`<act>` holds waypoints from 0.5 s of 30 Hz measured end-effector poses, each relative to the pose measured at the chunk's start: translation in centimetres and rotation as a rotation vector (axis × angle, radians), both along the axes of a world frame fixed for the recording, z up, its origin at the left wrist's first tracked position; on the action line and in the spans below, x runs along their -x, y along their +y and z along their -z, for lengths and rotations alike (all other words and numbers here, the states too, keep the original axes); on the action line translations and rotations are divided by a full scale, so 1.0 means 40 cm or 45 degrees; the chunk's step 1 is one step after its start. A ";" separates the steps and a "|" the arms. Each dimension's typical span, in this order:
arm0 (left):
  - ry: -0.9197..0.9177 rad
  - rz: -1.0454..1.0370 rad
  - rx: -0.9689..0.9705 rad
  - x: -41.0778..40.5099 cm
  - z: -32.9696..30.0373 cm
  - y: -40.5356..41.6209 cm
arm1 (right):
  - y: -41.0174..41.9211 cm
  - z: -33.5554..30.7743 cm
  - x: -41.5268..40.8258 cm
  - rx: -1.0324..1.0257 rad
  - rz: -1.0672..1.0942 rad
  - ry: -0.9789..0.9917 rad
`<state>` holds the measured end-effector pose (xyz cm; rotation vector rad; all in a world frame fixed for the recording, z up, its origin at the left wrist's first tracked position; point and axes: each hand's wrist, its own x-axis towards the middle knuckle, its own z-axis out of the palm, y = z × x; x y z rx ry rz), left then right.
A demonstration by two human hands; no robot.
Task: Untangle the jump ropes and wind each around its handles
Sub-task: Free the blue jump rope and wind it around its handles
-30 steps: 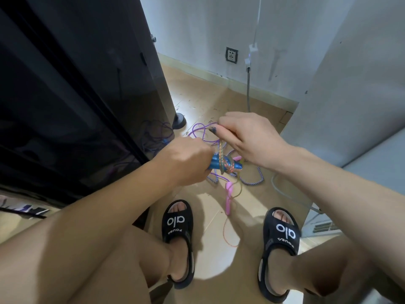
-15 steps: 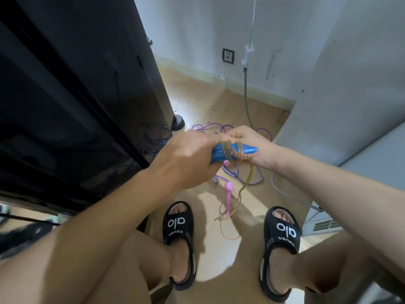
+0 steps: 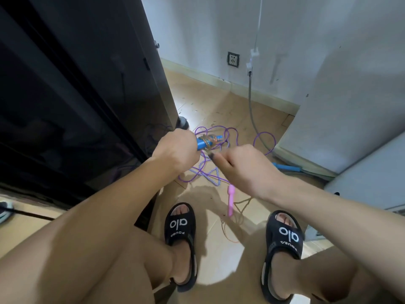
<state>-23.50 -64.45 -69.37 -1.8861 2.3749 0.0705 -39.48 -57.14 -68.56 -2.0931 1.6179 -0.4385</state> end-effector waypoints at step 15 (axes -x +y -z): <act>-0.121 0.459 0.093 0.088 -0.018 0.113 | -0.129 -0.043 0.070 0.022 0.037 -0.124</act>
